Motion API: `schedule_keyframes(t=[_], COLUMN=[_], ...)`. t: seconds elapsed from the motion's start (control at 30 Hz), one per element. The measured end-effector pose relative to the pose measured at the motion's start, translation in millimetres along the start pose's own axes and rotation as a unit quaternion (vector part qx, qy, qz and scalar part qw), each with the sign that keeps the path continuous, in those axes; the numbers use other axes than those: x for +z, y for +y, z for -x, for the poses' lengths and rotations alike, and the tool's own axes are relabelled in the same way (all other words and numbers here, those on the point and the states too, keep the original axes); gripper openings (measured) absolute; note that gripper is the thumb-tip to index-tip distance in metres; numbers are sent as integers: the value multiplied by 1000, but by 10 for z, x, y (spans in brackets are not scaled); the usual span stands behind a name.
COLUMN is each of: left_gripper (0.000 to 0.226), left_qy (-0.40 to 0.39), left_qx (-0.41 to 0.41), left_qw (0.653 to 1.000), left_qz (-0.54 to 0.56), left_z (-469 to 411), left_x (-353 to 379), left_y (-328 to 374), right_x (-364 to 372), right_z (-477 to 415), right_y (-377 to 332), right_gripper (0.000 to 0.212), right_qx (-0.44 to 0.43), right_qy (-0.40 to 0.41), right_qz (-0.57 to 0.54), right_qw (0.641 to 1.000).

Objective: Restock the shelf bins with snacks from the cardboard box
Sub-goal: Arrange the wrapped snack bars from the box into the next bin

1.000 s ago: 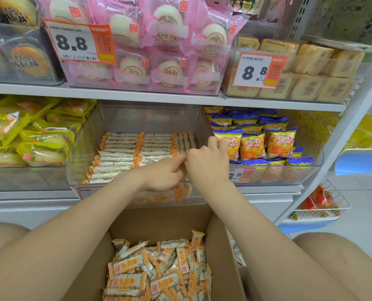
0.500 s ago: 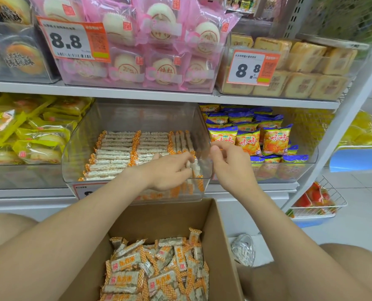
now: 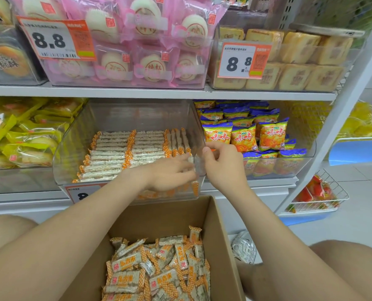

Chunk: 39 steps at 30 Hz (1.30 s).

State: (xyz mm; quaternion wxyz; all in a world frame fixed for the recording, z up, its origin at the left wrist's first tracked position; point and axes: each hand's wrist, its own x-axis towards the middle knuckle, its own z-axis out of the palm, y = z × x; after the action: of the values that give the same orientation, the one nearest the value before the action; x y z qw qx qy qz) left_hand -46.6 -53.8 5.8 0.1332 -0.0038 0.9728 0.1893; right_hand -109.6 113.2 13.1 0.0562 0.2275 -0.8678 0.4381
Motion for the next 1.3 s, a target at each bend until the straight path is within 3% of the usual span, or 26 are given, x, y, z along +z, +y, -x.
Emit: schedule_keyframes(t=[0.07,0.23,0.33,0.43,0.53,0.67,0.73,0.8,0.93,1.0,1.07,1.13,1.2,1.27,1.3], left_gripper=[72,60,59,51,49,34,50,66,63,51,27,16,14,9,8], left_qy=[49,-60,-10,48,67,79,87,133,225,306,413,446,337,126,17], left_qx=[-7,-20,1,-17,-79,-166,-176,-171,-149,-104,-37,-5,-27,-81,-101], left_qw=[999,998,1000,999,992,974,964,958,950,937,902,889,939,987,993], left_qz=[-6,15,23,-19,-68,-134,-179,-187,-159,-134,-116,-100,-68,-50,-56], left_z=[20,74,139,346,741,1345,1522,1557,1508,1523,1574,1628,1642,1613,1589], left_x=[-13,-30,-40,-105,-175,-31,110,200,330,409,485,594,813,1127,1297], left_y=[6,-99,-151,-198,-386,-634,-644,-617,-647,-643,-564,-491,-470,-516,-548], right_x=[5,66,116,149,210,372,382,347,316,317,307,319,419,604,713], right_z=[37,112,202,328,455,558,551,522,573,628,725,884,1091,1325,1426], right_y=[-9,-56,-123,-200,-318,-457,-527,-567,-535,-497,-490,-519,-476,-337,-238], right_gripper=[29,29,32,46,34,24,23,27,37,36,31,22,18,24,26], right_qx=[-2,0,-17,-115,-217,-240,-222,-195,-172,-189,-242,-306,-308,-250,-216], right_qy=[9,40,62,95,6,-129,-158,-171,-179,-143,-80,-54,-122,-269,-345], right_qz=[5,18,50,197,207,271,285,294,301,298,287,230,188,199,223], right_qw=[1000,999,997,969,954,923,919,920,921,925,924,922,925,909,886])
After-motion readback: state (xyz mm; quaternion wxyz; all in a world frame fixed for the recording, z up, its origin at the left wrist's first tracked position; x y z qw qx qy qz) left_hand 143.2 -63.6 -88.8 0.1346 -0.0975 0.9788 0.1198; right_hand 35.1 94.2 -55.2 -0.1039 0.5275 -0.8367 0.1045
